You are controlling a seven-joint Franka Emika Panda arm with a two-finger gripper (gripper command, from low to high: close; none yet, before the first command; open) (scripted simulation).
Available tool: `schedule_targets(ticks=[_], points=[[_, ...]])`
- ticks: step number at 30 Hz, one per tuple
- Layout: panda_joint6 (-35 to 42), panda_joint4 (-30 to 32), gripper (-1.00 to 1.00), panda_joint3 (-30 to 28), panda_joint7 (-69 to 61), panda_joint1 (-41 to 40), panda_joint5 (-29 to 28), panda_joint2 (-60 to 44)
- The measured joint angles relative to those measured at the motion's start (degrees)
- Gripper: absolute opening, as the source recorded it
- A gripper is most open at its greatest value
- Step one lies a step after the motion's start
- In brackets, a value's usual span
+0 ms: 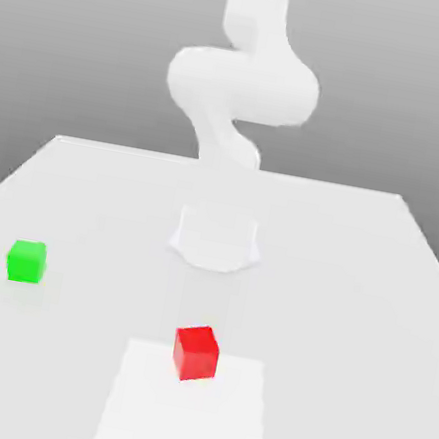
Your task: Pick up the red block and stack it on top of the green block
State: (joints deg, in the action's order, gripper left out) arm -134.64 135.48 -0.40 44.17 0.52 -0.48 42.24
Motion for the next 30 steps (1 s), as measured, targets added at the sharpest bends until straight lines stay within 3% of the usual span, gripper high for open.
schedule_targets(ticks=[17,23,24,30], points=[[-25.89,30.15,0.00,-5.02,-16.50,4.32,-1.41,-33.90],[-38.75,30.39,0.00,-2.25,-21.35,2.88,3.43,-49.73],[-40.50,30.12,-1.00,-1.42,-21.65,2.12,3.80,-51.77],[-41.33,29.98,-1.00,-0.97,-21.64,1.68,3.81,-52.79]])
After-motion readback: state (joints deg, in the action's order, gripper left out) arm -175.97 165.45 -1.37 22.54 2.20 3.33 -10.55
